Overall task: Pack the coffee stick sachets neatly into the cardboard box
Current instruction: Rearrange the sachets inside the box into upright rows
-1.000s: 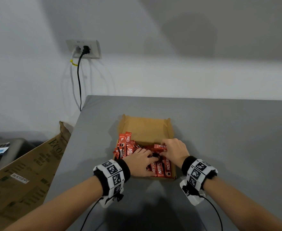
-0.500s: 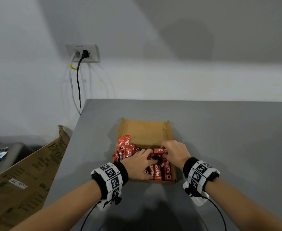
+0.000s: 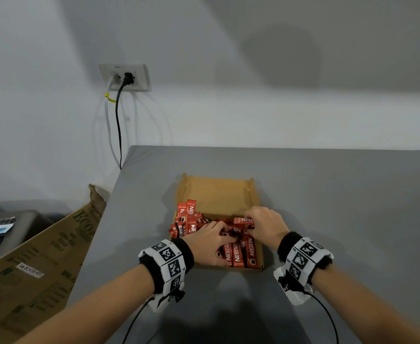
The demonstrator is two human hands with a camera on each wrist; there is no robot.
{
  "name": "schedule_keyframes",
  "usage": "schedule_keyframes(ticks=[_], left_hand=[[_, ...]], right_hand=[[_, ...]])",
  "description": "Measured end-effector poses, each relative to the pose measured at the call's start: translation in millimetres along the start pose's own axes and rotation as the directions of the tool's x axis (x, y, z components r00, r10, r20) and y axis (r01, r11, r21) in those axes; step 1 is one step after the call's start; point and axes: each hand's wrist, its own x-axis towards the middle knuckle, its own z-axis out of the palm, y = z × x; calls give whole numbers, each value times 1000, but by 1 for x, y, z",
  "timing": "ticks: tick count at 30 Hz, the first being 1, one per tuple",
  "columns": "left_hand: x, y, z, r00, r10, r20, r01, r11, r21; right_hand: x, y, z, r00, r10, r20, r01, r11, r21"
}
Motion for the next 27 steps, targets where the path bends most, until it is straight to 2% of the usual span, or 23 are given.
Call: schedule_keyframes(ticks=[6, 10, 15, 19, 24, 27], left_hand=[[-1, 1, 0, 1000, -6, 1, 6, 1000, -9], [-1, 0, 0, 1000, -11, 6, 12, 1000, -16], [0, 1, -1, 1000, -14, 15, 14, 1000, -5], [1, 2, -1, 1000, -13, 18, 12, 1000, 9], [0, 1, -2, 1000, -13, 28, 12, 1000, 13], [0, 2, -2, 1000, -12, 28, 11, 1000, 12]], right_hand=[[-2, 3, -3, 1000, -20, -6, 20, 990, 138], [-3, 4, -10, 986, -65, -156, 127, 894, 430], [-3, -6, -20, 955, -37, -295, 198, 819, 538], [-2, -13, -21, 960, 26, -277, 170, 734, 658], [-1, -16, -21, 978, -4, -208, 141, 752, 644], [1, -14, -18, 985, 46, -167, 86, 703, 706]])
